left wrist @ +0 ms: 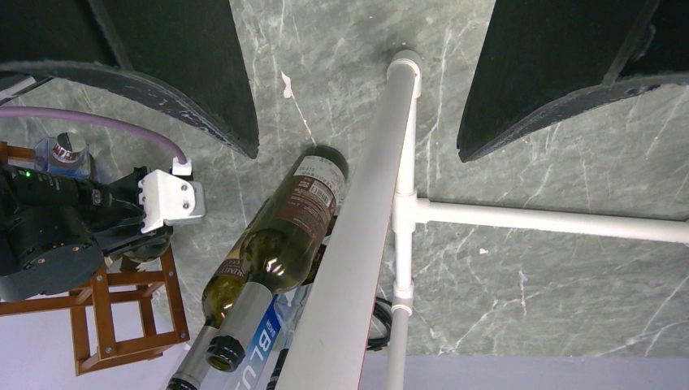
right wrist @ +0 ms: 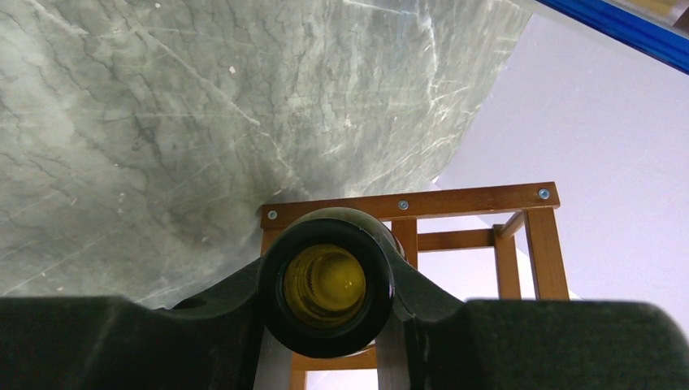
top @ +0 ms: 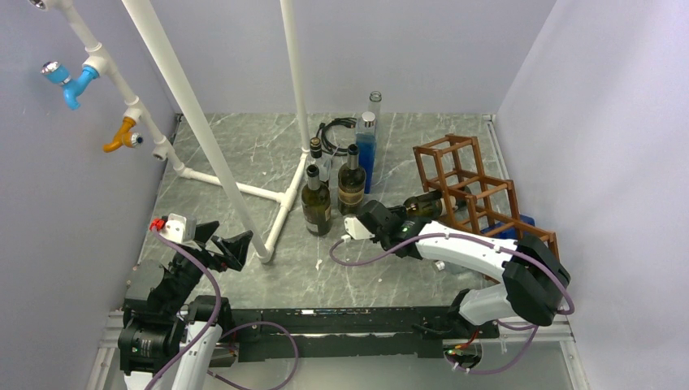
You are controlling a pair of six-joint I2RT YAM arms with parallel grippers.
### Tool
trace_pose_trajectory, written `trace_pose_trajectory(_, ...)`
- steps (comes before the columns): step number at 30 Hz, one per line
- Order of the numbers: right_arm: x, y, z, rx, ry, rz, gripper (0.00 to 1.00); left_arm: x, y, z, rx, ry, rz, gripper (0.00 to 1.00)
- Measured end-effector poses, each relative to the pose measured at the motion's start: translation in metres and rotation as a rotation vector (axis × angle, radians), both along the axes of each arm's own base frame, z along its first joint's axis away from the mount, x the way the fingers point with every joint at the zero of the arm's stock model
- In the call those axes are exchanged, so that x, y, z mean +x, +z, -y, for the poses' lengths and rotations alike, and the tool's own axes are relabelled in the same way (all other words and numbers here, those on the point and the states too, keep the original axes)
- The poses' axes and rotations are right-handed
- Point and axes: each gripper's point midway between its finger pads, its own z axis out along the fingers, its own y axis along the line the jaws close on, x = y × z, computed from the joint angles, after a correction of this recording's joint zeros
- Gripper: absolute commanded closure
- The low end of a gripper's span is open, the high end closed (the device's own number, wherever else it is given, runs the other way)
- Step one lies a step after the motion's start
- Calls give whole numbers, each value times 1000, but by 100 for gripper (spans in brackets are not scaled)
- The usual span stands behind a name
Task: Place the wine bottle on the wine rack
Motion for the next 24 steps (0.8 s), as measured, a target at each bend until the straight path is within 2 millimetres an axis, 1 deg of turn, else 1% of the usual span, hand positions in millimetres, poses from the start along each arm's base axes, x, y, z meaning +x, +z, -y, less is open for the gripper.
trace_pose_trajectory(11,3,-1,3,-53,13,-11,100,0,0,0,0,0,0,2)
trace_pose_trajectory(24,12,-1,16,-38,-17,-25,100,0,0,0,0,0,0,2)
